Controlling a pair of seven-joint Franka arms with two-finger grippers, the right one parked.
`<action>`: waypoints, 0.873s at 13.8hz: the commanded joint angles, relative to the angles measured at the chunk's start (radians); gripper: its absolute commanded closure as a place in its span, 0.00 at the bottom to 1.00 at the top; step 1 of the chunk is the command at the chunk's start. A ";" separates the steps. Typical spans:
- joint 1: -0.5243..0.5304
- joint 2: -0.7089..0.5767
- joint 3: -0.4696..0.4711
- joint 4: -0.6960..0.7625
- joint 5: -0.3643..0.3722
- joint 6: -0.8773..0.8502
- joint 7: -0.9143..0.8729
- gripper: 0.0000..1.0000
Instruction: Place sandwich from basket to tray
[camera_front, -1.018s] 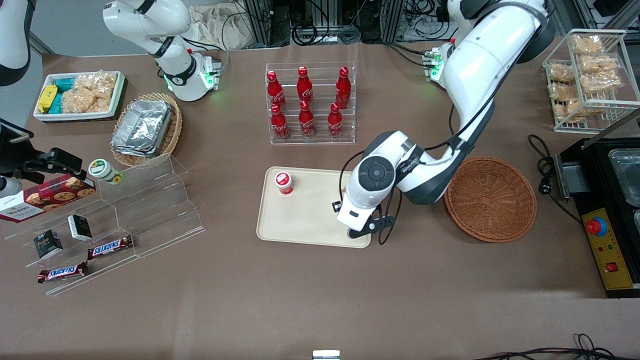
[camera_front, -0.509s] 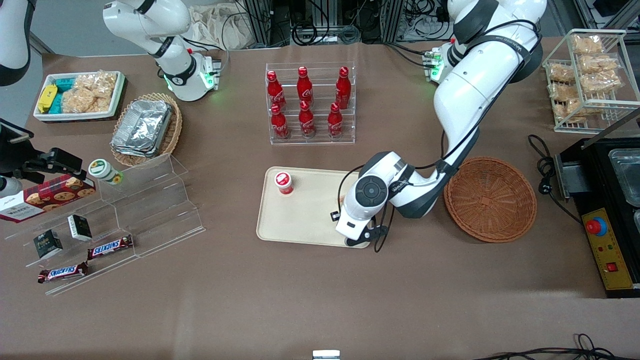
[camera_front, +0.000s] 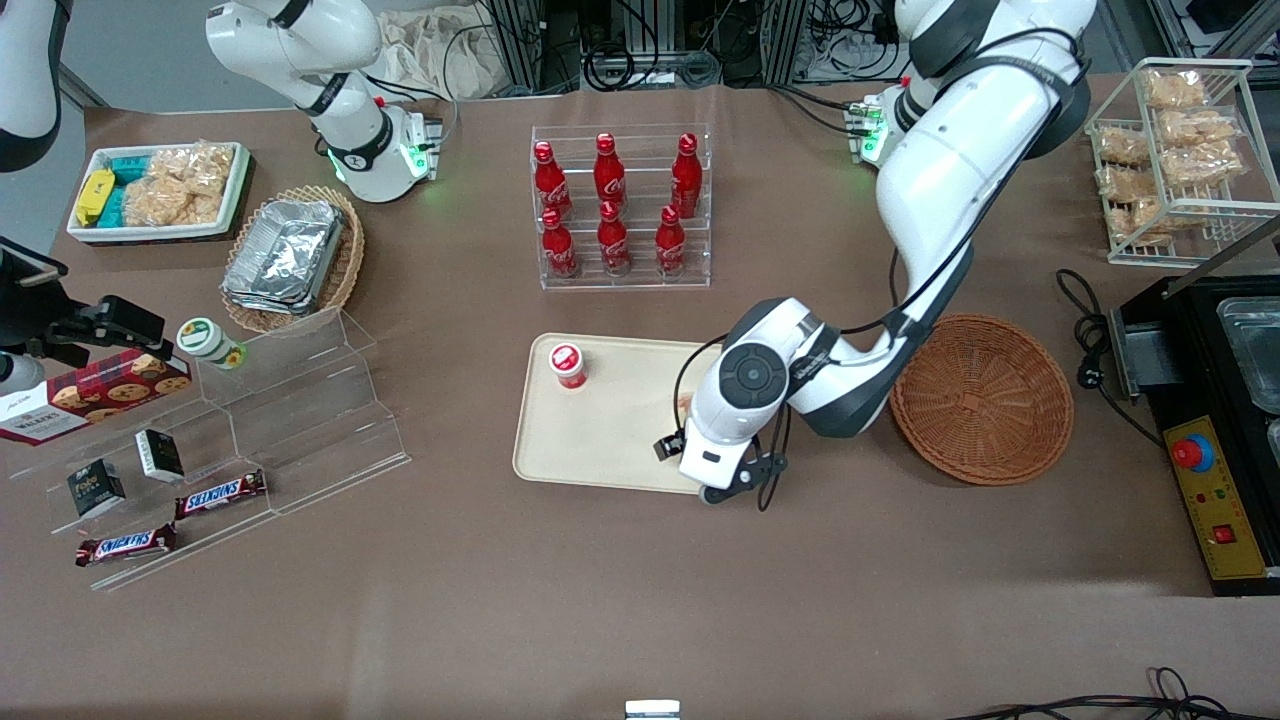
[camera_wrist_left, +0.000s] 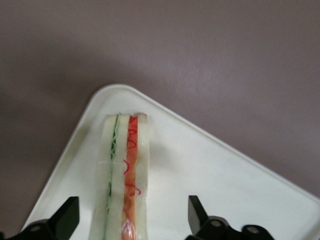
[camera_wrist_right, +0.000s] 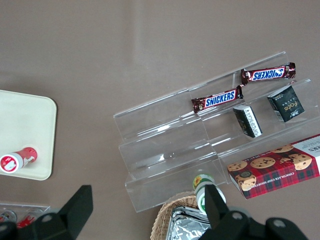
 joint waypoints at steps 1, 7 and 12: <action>0.045 -0.199 -0.002 -0.031 0.005 -0.146 -0.087 0.00; 0.232 -0.432 -0.008 -0.054 -0.064 -0.274 -0.035 0.00; 0.372 -0.562 0.021 -0.102 -0.193 -0.378 0.336 0.00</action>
